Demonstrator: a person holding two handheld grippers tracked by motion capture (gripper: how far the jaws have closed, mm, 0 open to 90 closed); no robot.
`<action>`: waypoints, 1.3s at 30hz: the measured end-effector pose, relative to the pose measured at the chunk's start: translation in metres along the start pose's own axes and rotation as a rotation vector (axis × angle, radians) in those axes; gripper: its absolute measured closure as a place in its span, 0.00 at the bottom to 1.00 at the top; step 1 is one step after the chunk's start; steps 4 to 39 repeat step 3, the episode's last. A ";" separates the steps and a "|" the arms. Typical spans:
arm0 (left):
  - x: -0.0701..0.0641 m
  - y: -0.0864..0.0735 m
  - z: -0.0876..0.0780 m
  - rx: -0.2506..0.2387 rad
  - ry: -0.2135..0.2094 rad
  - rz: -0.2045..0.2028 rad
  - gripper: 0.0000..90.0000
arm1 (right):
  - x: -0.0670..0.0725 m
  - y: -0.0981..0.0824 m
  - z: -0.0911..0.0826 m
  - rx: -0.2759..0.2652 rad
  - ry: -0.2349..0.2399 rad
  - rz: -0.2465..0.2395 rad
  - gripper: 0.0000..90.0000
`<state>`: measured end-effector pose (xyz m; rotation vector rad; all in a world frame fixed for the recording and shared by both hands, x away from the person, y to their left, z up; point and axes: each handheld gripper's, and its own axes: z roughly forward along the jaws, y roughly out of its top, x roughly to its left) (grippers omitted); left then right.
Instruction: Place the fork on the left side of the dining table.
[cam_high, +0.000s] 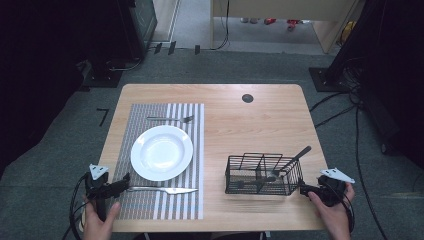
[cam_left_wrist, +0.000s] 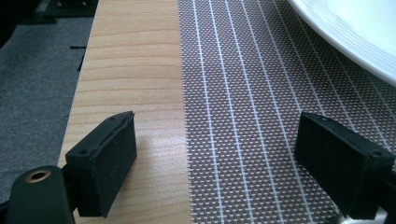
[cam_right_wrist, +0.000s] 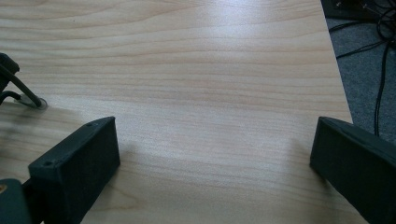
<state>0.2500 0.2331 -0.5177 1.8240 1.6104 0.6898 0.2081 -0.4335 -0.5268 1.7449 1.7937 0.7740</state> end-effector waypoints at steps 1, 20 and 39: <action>0.000 0.000 0.000 0.000 0.000 0.000 0.15 | 0.000 0.000 0.000 0.000 0.000 0.000 0.01; 0.000 0.000 0.000 0.000 0.000 0.000 0.14 | 0.000 0.000 0.000 0.000 0.000 0.000 0.01; 0.000 0.000 0.000 0.000 0.000 0.000 0.14 | 0.000 0.000 0.000 0.000 0.000 0.000 0.01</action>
